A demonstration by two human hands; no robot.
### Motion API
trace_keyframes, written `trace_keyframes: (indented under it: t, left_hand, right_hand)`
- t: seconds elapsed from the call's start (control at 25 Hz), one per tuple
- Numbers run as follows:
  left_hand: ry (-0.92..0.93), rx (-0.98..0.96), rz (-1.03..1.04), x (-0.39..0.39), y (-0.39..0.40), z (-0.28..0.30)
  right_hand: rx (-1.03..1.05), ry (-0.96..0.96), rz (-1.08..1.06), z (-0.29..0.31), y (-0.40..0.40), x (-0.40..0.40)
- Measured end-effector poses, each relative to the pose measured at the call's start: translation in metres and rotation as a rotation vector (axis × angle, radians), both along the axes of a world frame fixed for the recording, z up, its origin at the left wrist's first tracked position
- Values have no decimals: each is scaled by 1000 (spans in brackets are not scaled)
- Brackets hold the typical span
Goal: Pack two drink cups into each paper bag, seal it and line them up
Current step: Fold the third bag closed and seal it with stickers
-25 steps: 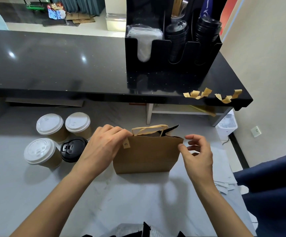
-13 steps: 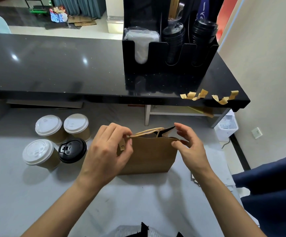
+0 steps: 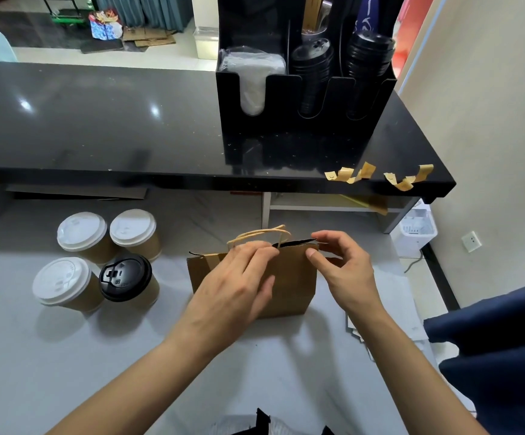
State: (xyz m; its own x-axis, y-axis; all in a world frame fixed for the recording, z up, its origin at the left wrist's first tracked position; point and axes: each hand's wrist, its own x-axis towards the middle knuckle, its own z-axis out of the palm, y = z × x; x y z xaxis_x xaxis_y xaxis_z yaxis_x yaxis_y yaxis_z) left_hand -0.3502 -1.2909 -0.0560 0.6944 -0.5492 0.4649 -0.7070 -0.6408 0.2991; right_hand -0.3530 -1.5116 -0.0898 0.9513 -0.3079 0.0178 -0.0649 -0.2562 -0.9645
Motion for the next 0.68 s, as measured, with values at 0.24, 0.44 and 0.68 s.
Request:
trace_keyframes:
  t: [0.24,0.44,0.68]
  left_hand:
    - [47,89,113,20,-22,-7]
    - [147,-18,197,35,-35,0]
    - [298,-81,254,40,-49,-4]
  right_hand:
    - [5,-14,-27,-2,-1,3]
    - [9,-4,-21,-1,-1,6]
    - [34,6,-4,-2,-3,9]
